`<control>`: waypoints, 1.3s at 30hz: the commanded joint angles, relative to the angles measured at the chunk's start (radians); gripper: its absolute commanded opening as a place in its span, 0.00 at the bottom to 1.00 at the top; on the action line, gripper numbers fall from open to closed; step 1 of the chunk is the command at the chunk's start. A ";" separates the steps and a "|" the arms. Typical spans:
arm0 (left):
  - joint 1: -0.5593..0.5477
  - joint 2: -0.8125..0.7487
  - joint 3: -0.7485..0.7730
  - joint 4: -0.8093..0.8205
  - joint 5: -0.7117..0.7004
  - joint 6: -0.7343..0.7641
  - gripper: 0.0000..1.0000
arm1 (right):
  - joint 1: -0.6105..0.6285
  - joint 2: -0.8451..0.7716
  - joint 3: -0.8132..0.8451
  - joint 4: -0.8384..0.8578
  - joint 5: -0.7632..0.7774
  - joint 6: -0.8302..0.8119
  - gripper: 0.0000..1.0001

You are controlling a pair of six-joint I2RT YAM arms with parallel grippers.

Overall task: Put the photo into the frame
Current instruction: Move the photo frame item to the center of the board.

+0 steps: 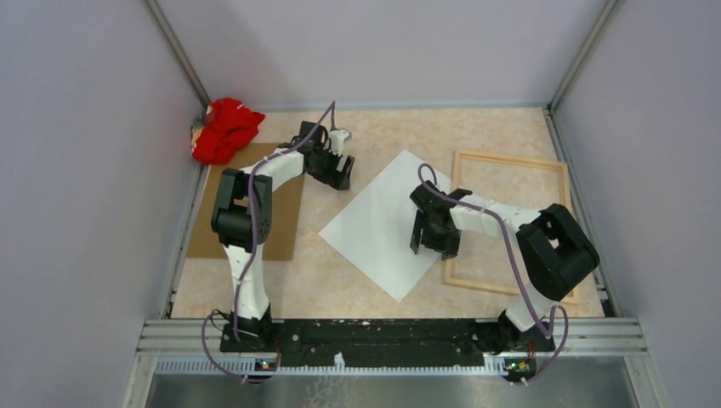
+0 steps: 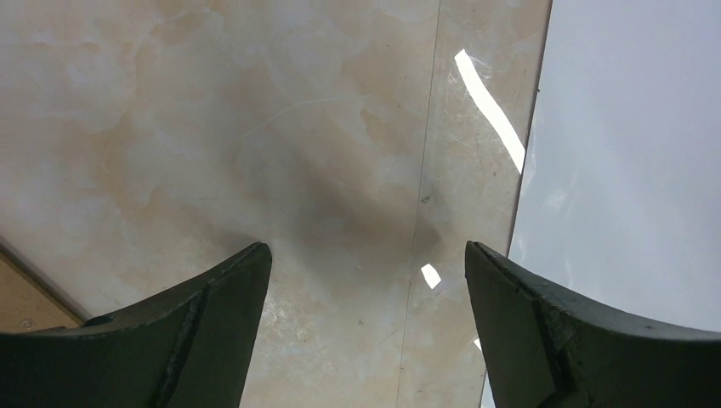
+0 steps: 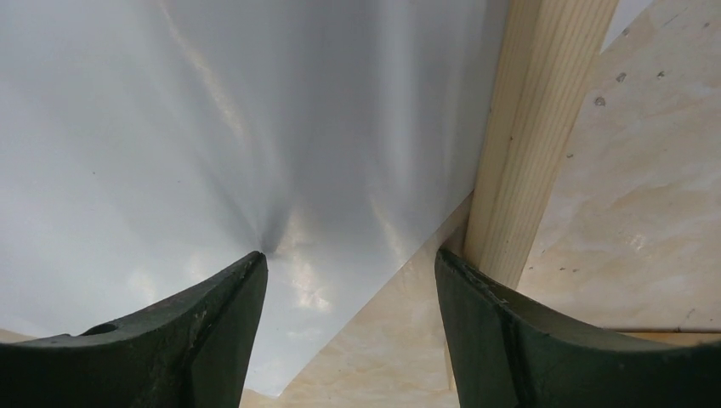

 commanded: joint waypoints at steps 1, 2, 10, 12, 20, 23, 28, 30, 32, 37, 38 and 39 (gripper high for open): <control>0.008 0.032 -0.004 0.010 0.003 0.009 0.89 | 0.012 0.044 -0.043 0.072 0.012 0.046 0.72; 0.013 0.036 -0.005 0.003 0.013 0.008 0.87 | 0.011 0.066 -0.035 0.083 0.015 0.044 0.72; 0.060 0.024 -0.086 -0.034 0.095 0.014 0.75 | 0.010 0.215 0.090 0.138 0.039 -0.015 0.73; 0.067 0.010 -0.120 -0.032 0.100 0.025 0.75 | 0.008 0.245 0.119 0.154 0.037 -0.037 0.73; 0.089 -0.033 -0.232 -0.025 0.107 0.059 0.73 | 0.000 0.353 0.225 0.199 -0.014 -0.113 0.73; 0.094 -0.043 -0.264 -0.024 0.110 0.066 0.72 | 0.002 0.405 0.271 0.208 -0.051 -0.137 0.73; 0.100 -0.063 -0.304 -0.018 0.112 0.068 0.72 | 0.020 0.473 0.345 0.203 -0.067 -0.154 0.73; 0.102 -0.066 -0.313 -0.020 0.113 0.071 0.71 | 0.026 0.493 0.367 0.205 -0.081 -0.156 0.73; 0.102 -0.071 -0.316 -0.032 0.115 0.076 0.71 | 0.034 0.507 0.384 0.205 -0.091 -0.162 0.73; 0.102 -0.106 -0.332 -0.063 0.148 0.081 0.71 | 0.040 0.534 0.442 0.214 -0.105 -0.191 0.73; 0.102 -0.110 -0.335 -0.073 0.159 0.082 0.71 | 0.040 0.539 0.460 0.212 -0.105 -0.199 0.73; 0.102 -0.111 -0.337 -0.085 0.169 0.080 0.71 | 0.040 0.546 0.479 0.207 -0.104 -0.208 0.73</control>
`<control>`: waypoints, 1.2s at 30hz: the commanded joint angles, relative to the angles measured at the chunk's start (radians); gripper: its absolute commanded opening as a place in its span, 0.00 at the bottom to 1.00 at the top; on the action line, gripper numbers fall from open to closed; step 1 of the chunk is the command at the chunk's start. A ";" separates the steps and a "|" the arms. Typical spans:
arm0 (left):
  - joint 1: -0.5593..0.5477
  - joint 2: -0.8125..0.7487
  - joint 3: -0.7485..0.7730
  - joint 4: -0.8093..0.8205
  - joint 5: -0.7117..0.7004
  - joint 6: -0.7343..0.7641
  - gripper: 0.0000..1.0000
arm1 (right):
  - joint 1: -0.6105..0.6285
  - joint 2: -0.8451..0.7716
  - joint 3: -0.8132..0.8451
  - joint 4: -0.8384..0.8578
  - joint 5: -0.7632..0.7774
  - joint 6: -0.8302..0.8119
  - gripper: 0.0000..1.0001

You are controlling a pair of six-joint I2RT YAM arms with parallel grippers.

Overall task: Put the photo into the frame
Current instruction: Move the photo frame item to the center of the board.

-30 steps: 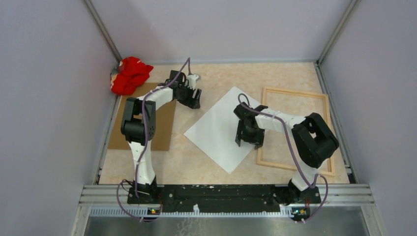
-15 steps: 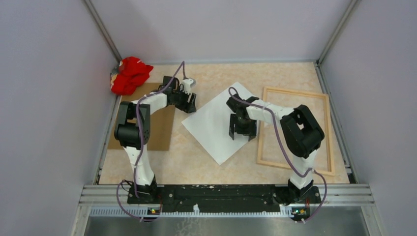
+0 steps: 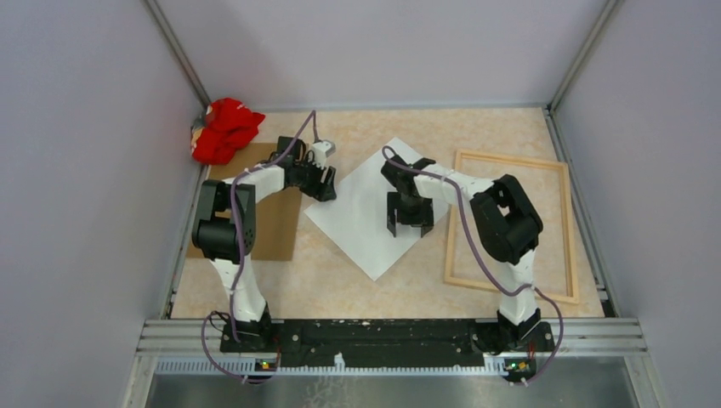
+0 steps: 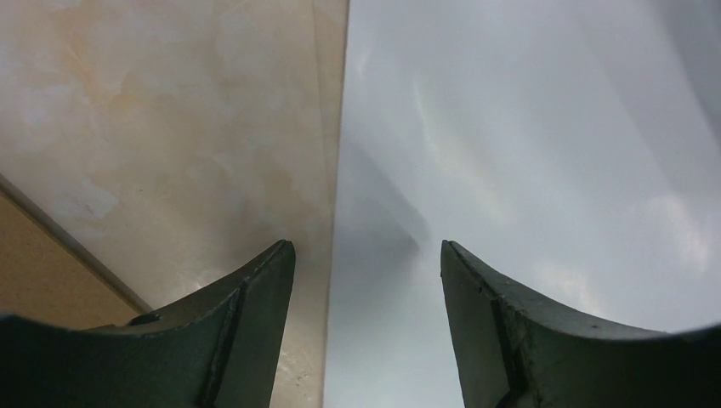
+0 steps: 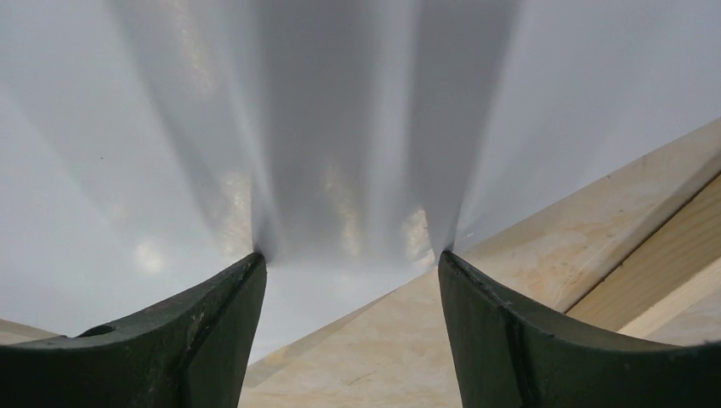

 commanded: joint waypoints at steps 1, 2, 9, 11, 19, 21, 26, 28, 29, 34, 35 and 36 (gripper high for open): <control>0.004 0.026 -0.076 -0.241 0.017 -0.005 0.71 | 0.028 0.164 0.025 0.380 -0.061 -0.040 0.73; 0.004 0.023 -0.083 -0.248 0.026 -0.004 0.70 | 0.028 0.167 0.046 0.377 -0.062 -0.055 0.73; 0.004 -0.034 -0.150 -0.295 0.068 0.023 0.67 | -0.007 0.146 0.159 0.363 -0.114 -0.141 0.73; 0.004 -0.045 -0.154 -0.317 0.083 0.034 0.66 | -0.026 0.121 0.166 0.350 -0.118 -0.145 0.73; 0.007 -0.099 -0.134 -0.379 0.126 0.035 0.64 | -0.126 0.009 0.102 0.322 -0.118 -0.133 0.74; 0.007 -0.118 -0.128 -0.387 0.141 0.035 0.64 | -0.148 -0.023 0.050 0.342 -0.121 -0.121 0.74; 0.008 -0.111 -0.102 -0.414 0.181 0.025 0.64 | -0.154 -0.031 -0.022 0.378 -0.149 -0.108 0.74; 0.009 -0.108 -0.094 -0.417 0.194 0.015 0.64 | -0.154 -0.023 -0.040 0.407 -0.177 -0.095 0.74; 0.010 -0.110 -0.089 -0.422 0.203 0.010 0.65 | -0.154 -0.019 -0.045 0.417 -0.189 -0.090 0.74; 0.010 -0.137 -0.046 -0.460 0.256 0.001 0.69 | -0.154 -0.009 -0.065 0.452 -0.230 -0.076 0.73; 0.010 -0.145 -0.036 -0.469 0.264 0.000 0.71 | -0.154 -0.008 -0.068 0.458 -0.235 -0.073 0.73; 0.010 -0.153 -0.025 -0.478 0.271 -0.001 0.72 | -0.155 -0.006 -0.069 0.463 -0.240 -0.070 0.73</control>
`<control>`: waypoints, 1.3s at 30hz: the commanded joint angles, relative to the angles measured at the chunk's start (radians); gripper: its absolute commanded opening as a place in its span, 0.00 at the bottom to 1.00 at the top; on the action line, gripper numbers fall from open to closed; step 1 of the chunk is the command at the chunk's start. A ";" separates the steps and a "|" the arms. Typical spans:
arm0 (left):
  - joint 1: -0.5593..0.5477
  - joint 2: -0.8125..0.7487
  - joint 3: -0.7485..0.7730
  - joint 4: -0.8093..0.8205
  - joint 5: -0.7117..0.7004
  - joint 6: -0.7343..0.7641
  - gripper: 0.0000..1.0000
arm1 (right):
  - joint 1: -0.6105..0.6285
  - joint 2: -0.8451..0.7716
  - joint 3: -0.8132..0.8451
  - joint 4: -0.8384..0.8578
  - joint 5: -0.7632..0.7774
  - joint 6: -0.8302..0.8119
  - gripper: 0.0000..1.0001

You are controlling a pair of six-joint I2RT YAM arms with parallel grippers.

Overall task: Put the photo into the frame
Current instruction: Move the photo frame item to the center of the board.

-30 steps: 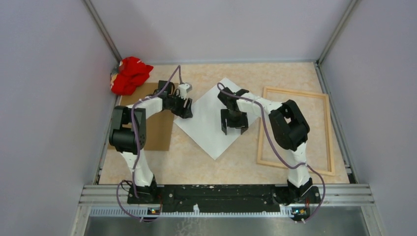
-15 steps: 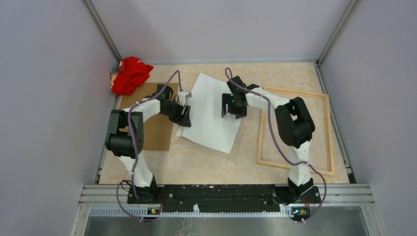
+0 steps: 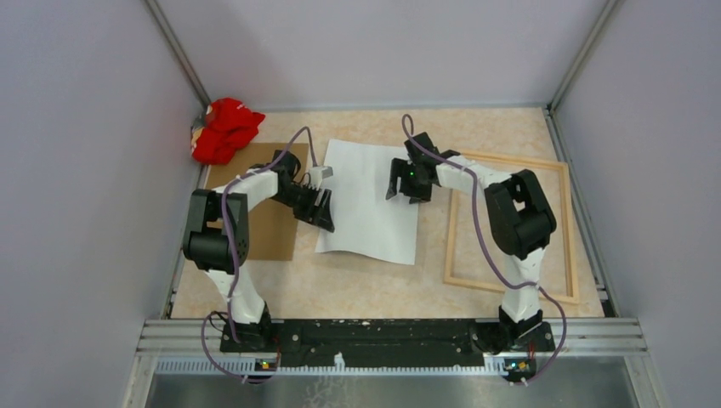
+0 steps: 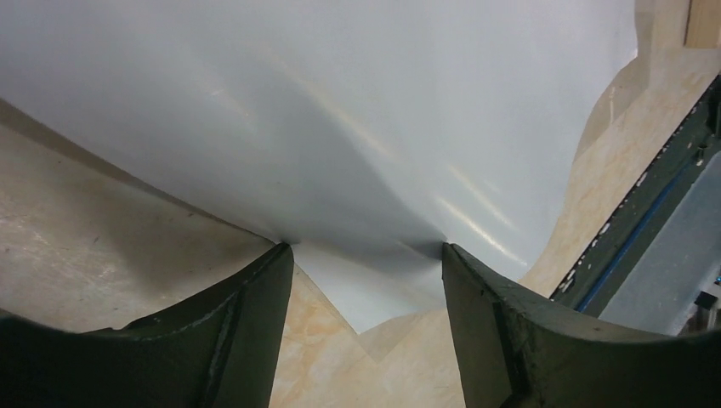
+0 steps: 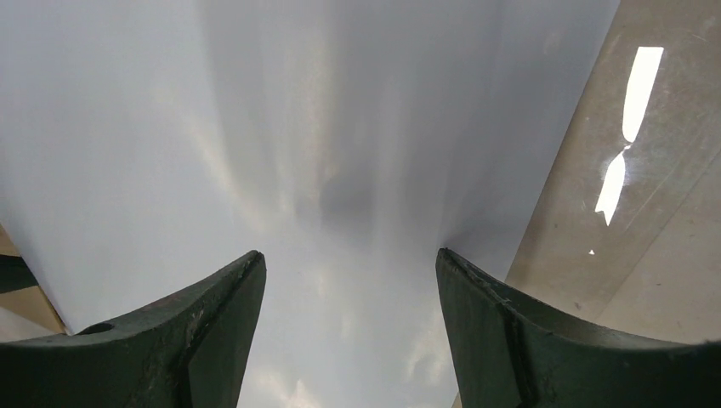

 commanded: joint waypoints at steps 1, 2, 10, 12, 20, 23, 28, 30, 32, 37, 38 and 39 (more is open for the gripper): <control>-0.005 -0.050 0.068 -0.058 0.078 -0.020 0.72 | 0.010 0.022 -0.045 0.041 -0.065 0.030 0.73; -0.004 -0.059 0.076 -0.065 0.081 -0.022 0.73 | 0.013 0.025 -0.047 0.048 -0.073 0.035 0.73; 0.004 -0.195 0.123 -0.080 0.032 -0.027 0.75 | 0.074 0.096 0.023 0.066 -0.113 0.065 0.73; 0.006 -0.233 0.145 -0.090 0.002 -0.022 0.75 | 0.098 0.125 0.065 0.061 -0.118 0.069 0.73; 0.051 -0.367 0.184 -0.163 -0.320 0.021 0.75 | 0.180 0.272 0.340 0.018 -0.155 0.109 0.73; 0.117 -0.377 0.213 -0.188 -0.456 0.024 0.75 | 0.219 0.357 0.499 -0.046 -0.167 0.109 0.73; 0.210 -0.437 0.216 -0.100 -0.743 0.086 0.77 | 0.267 0.467 0.687 -0.110 -0.193 0.119 0.73; 0.232 -0.452 0.215 -0.039 -0.832 0.111 0.80 | 0.271 0.468 0.699 -0.097 -0.212 0.125 0.73; 0.240 -0.455 0.230 -0.008 -0.851 0.117 0.84 | 0.270 0.453 0.701 -0.095 -0.226 0.127 0.73; 0.239 -0.437 0.218 -0.034 -0.522 0.095 0.87 | 0.229 0.318 0.590 -0.054 -0.235 0.100 0.75; 0.230 -0.428 0.196 -0.043 -0.412 0.095 0.87 | 0.214 0.278 0.547 -0.031 -0.243 0.099 0.75; 0.208 -0.415 0.170 -0.040 -0.308 0.090 0.86 | 0.200 0.237 0.500 -0.008 -0.255 0.097 0.75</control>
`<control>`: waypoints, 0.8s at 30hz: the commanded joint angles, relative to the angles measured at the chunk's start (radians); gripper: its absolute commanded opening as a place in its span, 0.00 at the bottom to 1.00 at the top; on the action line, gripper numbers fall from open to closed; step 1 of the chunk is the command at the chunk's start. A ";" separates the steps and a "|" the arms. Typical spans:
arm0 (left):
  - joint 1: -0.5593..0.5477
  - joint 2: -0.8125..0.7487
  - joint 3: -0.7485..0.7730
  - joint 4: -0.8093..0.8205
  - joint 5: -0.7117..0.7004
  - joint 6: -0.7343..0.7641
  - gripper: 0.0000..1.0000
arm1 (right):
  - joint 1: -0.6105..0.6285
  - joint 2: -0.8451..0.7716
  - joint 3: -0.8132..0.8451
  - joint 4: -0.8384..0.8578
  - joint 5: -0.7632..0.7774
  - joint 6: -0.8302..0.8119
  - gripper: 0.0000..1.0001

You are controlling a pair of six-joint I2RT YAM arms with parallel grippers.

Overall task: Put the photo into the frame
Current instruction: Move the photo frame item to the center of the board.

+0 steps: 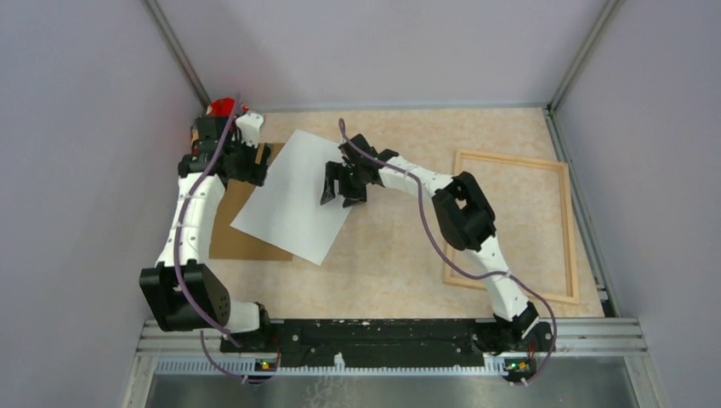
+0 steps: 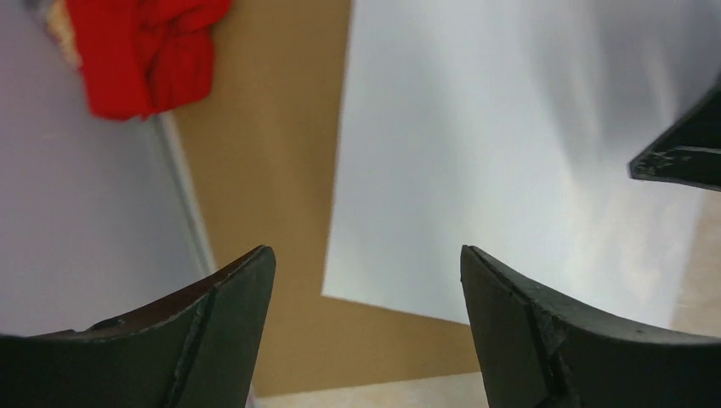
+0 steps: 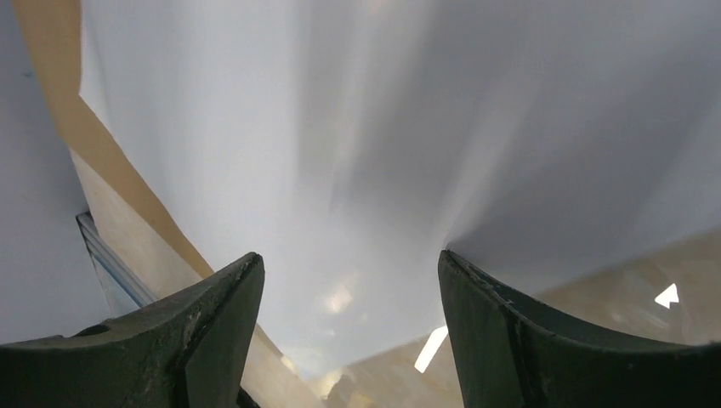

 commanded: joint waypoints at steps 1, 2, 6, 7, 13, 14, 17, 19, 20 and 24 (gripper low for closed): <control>-0.065 0.031 -0.065 0.013 0.380 -0.002 0.86 | -0.067 -0.210 -0.149 0.057 -0.039 -0.018 0.75; -0.103 0.053 -0.079 0.024 0.383 -0.009 0.85 | -0.079 -0.248 -0.194 0.069 -0.043 -0.026 0.75; -0.219 0.151 -0.121 0.129 0.310 -0.014 0.85 | -0.114 -0.371 -0.385 0.096 -0.033 -0.058 0.75; -0.233 0.179 -0.131 0.165 0.286 -0.015 0.84 | -0.120 -0.399 -0.442 0.111 -0.026 -0.060 0.75; -0.253 0.332 -0.088 0.252 0.125 -0.027 0.81 | -0.135 -0.456 -0.674 0.209 -0.012 -0.048 0.68; -0.253 0.338 -0.097 0.269 0.092 -0.024 0.81 | -0.135 -0.448 -0.684 0.217 -0.016 -0.045 0.67; -0.236 0.342 -0.134 0.298 0.035 -0.005 0.81 | -0.135 -0.430 -0.702 0.247 -0.024 -0.039 0.62; -0.213 0.340 -0.160 0.313 0.024 0.005 0.81 | -0.135 -0.424 -0.702 0.245 -0.010 -0.041 0.60; -0.204 0.339 -0.172 0.324 0.006 0.012 0.81 | -0.136 -0.418 -0.701 0.241 -0.004 -0.043 0.60; -0.155 0.360 -0.219 0.360 -0.049 0.041 0.81 | -0.147 -0.402 -0.724 0.217 0.050 -0.062 0.55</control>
